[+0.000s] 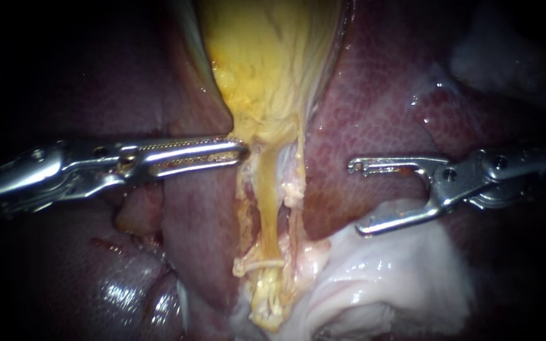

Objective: Going back first clip left tube

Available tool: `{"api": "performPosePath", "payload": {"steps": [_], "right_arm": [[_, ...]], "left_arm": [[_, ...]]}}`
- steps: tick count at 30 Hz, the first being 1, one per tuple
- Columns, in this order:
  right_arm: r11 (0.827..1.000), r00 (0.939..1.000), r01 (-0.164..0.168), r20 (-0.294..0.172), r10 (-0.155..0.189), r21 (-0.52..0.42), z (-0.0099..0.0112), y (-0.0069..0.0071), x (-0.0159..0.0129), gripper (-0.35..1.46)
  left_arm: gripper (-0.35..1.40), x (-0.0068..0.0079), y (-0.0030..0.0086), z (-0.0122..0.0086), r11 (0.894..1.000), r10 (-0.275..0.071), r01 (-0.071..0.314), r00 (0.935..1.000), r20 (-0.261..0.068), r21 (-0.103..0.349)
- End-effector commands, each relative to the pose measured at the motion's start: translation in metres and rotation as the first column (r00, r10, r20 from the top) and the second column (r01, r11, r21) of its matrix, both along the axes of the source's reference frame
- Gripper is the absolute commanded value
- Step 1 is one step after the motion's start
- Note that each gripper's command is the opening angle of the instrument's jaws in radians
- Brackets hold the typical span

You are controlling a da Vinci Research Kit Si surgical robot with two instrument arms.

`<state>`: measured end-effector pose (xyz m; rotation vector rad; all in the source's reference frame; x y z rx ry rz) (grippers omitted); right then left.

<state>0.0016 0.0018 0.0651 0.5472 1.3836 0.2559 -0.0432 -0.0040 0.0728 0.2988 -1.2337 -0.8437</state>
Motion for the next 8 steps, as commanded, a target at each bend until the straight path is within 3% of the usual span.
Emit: {"api": "performPosePath", "payload": {"steps": [1, 8], "right_arm": [[1.0, 1.0, 0.002, -0.002, -0.002, 0.0, 0.0, 0.0, 0.0, 0.6], [1.0, 1.0, 0.002, -0.002, -0.002, 0.0, -0.0001, 0.0, 0.0, 0.6]], "left_arm": [[-0.35, 0.0, 0.0, -0.0001, 1.0, 0.001, -0.001, 1.0, 0.001, 0.0], [-0.35, 0.0001, 0.0, -0.0001, 1.0, 0.001, -0.001, 1.0, 0.002, 0.0]]}}
